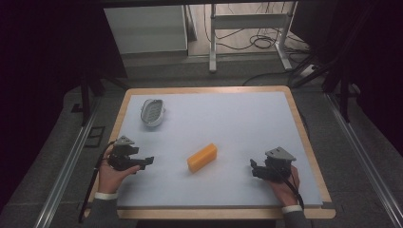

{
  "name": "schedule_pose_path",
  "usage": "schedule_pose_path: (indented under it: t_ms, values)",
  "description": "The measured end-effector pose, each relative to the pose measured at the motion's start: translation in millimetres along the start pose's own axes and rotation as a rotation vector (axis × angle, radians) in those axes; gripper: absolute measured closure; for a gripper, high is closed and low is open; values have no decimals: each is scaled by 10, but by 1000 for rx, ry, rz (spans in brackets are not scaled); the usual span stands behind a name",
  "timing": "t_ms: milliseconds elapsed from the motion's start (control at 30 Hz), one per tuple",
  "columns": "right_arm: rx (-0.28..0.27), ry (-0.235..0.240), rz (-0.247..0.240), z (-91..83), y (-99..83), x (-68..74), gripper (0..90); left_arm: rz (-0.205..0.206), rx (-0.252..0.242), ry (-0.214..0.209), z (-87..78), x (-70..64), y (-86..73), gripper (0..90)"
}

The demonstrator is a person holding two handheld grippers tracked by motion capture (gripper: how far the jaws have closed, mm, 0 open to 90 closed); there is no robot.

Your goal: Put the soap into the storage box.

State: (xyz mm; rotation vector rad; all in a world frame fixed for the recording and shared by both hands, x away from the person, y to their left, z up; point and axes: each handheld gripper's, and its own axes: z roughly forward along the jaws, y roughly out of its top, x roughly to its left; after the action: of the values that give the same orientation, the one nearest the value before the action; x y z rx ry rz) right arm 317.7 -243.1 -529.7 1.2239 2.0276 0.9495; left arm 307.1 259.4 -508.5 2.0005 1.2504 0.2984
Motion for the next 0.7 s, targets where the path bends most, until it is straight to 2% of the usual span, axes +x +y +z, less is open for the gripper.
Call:
schedule_pose_path:
  t_ms: [133,267,433,533,700]
  values:
    - [-3,19,25,-4,-2,-29,96,-2,-6,5,-30,25,-4,185]
    - [-31,35,50,-27,-14,-62,99,-4,-2,1,-29,36,-7,183]
    - [-48,49,55,-44,-23,-73,99,-6,-2,1,-14,33,4,183]
    - [-39,51,53,-34,-18,-75,98,-4,9,1,-1,38,4,182]
    - [-40,54,65,-36,-20,-83,99,-14,0,5,-22,54,6,183]
